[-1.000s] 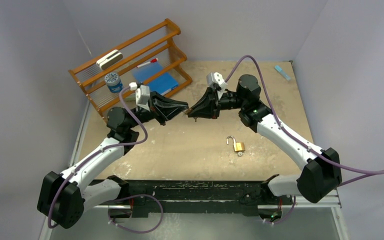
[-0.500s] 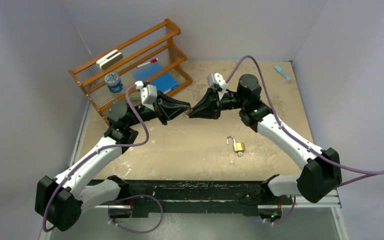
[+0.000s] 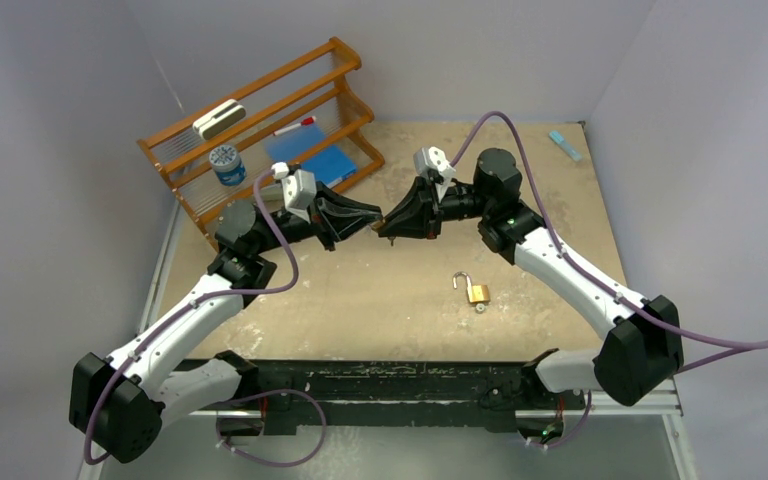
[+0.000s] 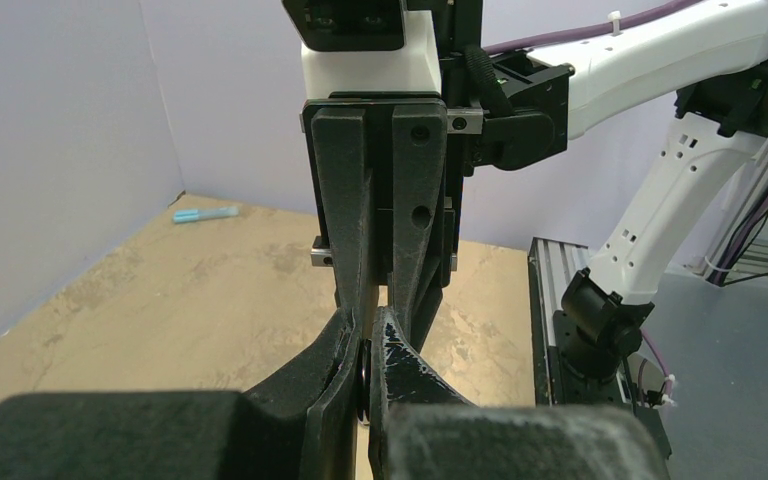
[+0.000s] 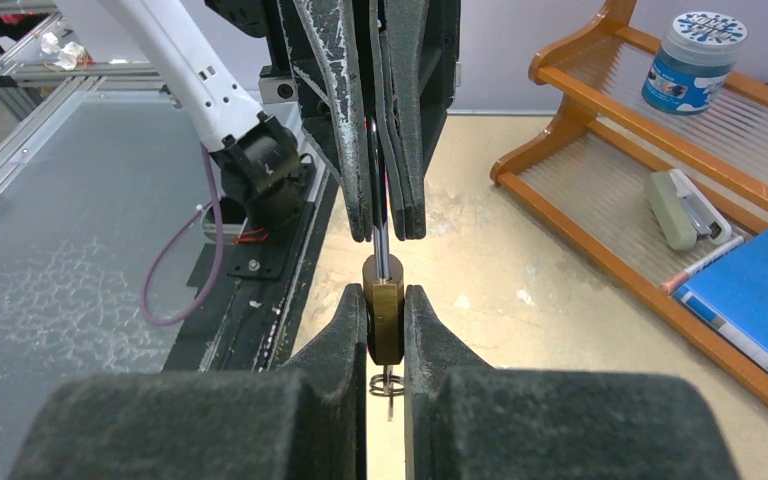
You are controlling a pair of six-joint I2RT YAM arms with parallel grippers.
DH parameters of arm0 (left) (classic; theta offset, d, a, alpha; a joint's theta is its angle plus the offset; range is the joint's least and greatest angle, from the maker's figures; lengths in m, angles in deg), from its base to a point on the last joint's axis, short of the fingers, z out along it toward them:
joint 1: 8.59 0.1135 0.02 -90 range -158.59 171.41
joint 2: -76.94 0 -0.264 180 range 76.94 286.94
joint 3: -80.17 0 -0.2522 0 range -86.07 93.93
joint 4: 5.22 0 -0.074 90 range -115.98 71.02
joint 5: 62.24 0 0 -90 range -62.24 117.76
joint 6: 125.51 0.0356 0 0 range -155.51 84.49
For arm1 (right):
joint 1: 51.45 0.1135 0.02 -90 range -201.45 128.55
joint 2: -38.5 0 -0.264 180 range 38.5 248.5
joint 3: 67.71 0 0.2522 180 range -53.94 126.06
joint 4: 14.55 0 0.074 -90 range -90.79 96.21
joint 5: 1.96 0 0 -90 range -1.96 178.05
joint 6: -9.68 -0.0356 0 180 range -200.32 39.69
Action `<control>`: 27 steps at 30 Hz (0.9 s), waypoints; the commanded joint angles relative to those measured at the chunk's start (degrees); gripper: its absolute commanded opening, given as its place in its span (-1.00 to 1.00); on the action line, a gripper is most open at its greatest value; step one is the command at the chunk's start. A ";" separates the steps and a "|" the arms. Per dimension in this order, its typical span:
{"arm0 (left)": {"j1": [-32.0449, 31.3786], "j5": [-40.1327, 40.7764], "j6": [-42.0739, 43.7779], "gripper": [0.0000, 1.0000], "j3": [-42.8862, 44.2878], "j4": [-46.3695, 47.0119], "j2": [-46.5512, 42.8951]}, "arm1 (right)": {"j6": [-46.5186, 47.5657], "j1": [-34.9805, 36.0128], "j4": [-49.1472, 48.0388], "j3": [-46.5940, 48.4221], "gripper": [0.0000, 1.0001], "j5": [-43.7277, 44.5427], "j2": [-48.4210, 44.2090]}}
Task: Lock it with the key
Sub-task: Lock the lock.
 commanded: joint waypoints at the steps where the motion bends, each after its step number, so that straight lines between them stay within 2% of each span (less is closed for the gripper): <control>1: -1.19 1.19 3.50 -1.00 0.87 -3.66 1.40 | -1.17 1.59 -3.81 1.81 -1.00 -0.07 -0.51; 12: -1.29 0.33 3.27 -1.00 1.14 -3.56 1.51 | -1.17 1.60 -3.81 2.25 -1.00 -0.36 0.18; 15: -1.29 3.33 3.67 -1.00 0.83 -3.60 1.33 | -1.17 1.63 -3.58 2.28 -1.00 -0.36 0.30; 27: -1.29 6.80 4.55 -1.00 -0.74 -2.82 -0.50 | -1.09 1.67 -2.50 2.34 -1.00 -1.21 0.79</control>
